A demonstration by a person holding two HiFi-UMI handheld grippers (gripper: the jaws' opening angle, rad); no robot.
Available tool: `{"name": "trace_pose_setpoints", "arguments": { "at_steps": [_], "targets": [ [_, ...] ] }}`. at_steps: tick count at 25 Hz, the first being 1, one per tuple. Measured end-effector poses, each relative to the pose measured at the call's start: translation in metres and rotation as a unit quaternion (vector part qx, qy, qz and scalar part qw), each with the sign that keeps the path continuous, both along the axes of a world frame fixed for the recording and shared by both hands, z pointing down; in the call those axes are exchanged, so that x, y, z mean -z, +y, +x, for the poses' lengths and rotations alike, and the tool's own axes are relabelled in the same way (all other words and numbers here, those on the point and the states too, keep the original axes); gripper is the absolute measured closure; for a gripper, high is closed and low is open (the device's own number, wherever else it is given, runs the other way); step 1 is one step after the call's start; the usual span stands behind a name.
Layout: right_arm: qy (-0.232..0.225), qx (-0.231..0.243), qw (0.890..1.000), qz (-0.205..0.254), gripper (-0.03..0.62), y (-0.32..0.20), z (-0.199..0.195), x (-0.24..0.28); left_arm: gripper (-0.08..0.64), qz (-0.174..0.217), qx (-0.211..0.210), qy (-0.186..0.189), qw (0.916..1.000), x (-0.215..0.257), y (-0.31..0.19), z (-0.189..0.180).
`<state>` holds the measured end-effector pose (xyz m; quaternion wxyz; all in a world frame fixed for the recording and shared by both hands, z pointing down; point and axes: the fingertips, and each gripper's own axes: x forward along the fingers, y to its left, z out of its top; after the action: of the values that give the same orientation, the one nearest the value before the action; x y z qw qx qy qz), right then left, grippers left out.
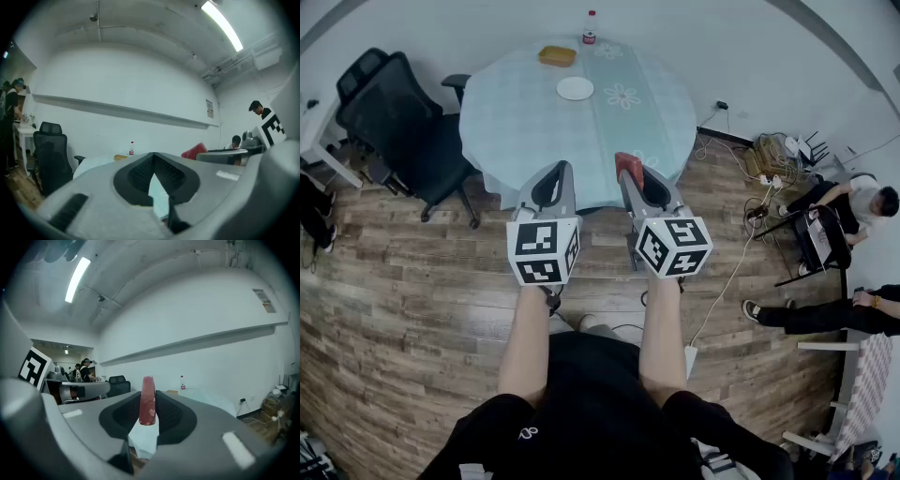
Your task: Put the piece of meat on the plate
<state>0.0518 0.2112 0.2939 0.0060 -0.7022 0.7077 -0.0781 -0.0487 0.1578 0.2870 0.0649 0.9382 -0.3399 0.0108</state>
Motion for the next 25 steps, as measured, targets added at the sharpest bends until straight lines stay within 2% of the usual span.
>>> {"name": "trace_pose_setpoints", "arguments": {
  "at_steps": [5,11,15,19,25],
  "targets": [
    [-0.006,0.006,1.000,-0.001,0.493,-0.016,-0.022,-0.005,0.568,-0.009,0.000,-0.002,1.0000,-0.007,-0.014,-0.022],
    [-0.042,0.016,0.999,0.010,0.494,-0.034,-0.047,-0.015,0.568,-0.033,0.010,-0.003,0.9994,-0.026,-0.033,-0.050],
    [-0.052,0.016,0.999,-0.002,0.494,-0.045,-0.060,-0.032,0.568,-0.045,0.013,-0.010,0.9988,-0.043,-0.043,-0.068],
    [-0.050,0.018,0.999,0.004,0.494,-0.057,-0.060,-0.026,0.568,-0.040,0.019,0.000,0.9990,-0.036,-0.056,-0.074],
    [-0.053,0.008,0.999,0.012,0.494,-0.095,-0.039,-0.034,0.568,-0.037,0.015,-0.001,0.9992,-0.045,-0.095,-0.059]
  ]
}}
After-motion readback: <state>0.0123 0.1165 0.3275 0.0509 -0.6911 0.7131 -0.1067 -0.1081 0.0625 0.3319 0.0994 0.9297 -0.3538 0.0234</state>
